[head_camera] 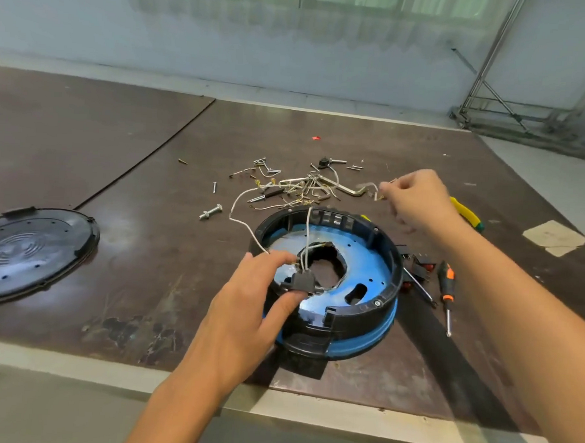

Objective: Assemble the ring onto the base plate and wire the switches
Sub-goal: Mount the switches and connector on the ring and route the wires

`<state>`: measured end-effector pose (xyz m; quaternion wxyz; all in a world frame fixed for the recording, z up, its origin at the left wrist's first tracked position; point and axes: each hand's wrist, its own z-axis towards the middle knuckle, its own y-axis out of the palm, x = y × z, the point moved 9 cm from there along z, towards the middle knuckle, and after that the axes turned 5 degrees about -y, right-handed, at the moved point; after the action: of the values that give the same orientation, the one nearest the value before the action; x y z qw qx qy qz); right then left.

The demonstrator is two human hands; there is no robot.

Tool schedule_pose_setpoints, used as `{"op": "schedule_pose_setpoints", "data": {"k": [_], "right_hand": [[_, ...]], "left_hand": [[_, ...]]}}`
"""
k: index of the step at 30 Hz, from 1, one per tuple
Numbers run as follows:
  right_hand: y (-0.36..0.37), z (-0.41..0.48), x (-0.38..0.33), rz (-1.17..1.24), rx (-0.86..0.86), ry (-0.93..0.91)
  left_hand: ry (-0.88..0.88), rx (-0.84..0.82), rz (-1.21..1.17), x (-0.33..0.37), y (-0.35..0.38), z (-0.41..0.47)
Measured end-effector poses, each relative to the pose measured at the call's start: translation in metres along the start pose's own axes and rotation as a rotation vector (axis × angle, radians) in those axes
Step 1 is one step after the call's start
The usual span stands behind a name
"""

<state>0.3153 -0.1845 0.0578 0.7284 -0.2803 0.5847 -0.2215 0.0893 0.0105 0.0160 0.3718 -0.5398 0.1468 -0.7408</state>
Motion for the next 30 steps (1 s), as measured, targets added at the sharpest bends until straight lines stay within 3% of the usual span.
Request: {"op": "schedule_pose_setpoints", "data": {"k": [3, 5, 9, 14, 17, 30], "right_hand": [[0.005, -0.005, 0.023, 0.082, -0.025, 0.094], [0.008, -0.012, 0.024, 0.053, -0.027, 0.056], [0.003, -0.051, -0.017, 0.122, 0.059, -0.274], [0.034, -0.13, -0.06, 0.185, -0.182, -0.601], [0.043, -0.152, -0.067, 0.14, -0.21, -0.724], [0.039, -0.16, -0.057, 0.245, -0.151, -0.738]], "left_hand": [[0.01, -0.001, 0.025, 0.005, 0.007, 0.001], [0.013, -0.006, 0.033, 0.006, 0.011, 0.002], [0.01, 0.012, -0.015, 0.004, 0.011, 0.002], [-0.005, 0.017, -0.038, 0.007, 0.011, 0.003], [0.001, -0.002, -0.034, 0.009, 0.014, 0.002], [0.055, -0.127, 0.014, 0.008, 0.013, 0.001]]}}
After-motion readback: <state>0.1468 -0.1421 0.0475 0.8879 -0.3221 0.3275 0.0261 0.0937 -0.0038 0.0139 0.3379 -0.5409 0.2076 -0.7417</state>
